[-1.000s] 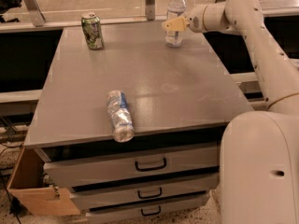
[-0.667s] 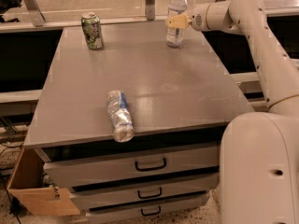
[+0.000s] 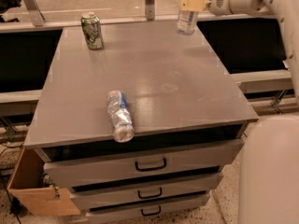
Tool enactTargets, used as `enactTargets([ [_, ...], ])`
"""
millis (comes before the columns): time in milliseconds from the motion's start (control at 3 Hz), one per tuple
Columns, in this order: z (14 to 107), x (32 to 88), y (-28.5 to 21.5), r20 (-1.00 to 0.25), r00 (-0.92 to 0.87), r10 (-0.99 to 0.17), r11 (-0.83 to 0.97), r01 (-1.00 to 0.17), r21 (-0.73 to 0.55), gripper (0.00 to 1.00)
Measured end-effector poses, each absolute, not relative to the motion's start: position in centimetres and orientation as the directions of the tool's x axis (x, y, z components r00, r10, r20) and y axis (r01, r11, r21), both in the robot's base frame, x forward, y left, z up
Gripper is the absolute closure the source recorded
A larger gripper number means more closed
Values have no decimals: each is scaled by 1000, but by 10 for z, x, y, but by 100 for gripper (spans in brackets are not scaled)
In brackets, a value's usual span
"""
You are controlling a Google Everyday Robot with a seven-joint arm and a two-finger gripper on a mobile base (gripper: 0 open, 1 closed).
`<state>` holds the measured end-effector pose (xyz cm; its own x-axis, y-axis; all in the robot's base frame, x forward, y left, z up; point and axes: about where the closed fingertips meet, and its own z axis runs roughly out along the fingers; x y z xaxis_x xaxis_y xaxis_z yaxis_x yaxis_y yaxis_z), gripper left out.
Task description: Pick blue plastic bottle
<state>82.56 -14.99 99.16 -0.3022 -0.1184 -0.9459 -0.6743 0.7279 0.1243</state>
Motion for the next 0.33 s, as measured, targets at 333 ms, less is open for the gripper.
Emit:
enactTargets([
  [333, 999, 821, -149, -946, -302, -116, 726, -676, 127, 100],
])
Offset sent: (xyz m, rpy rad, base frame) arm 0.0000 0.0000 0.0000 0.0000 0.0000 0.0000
